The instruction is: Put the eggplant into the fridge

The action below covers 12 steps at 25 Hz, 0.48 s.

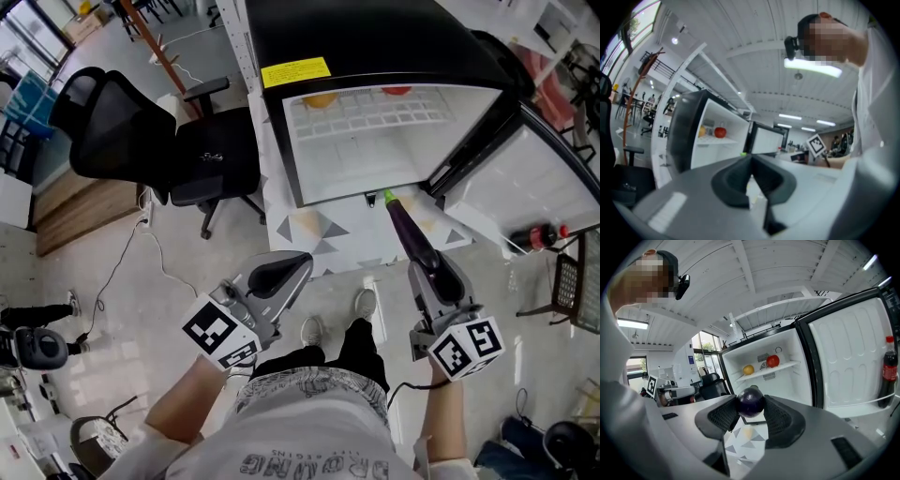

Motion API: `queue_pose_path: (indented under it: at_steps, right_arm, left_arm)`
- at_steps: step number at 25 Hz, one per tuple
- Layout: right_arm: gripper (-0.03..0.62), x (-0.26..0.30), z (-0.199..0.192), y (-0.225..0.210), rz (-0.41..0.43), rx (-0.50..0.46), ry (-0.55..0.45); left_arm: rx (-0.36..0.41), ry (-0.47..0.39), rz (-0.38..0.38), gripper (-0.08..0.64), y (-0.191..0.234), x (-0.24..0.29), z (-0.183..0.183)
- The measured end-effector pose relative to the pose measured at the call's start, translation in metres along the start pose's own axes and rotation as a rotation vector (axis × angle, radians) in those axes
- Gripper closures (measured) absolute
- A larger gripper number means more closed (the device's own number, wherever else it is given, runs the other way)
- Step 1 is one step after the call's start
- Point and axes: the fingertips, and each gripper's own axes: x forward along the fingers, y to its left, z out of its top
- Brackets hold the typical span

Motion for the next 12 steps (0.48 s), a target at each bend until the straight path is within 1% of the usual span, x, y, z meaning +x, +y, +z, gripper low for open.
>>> queue_pose_path:
  at_steps: [5, 12]
  right_arm:
    - [0.414, 0.014, 0.006, -0.020, 0.029, 0.001, 0.010]
    - [0.414, 0.042, 0.016, -0.052, 0.076, -0.007, 0.036]
  left_arm:
    - [0.002, 0.001, 0.021, 0.552, 0.005, 0.024, 0.001]
    - [-0.005, 0.023, 0.063, 0.552, 0.017, 0.060, 0.001]
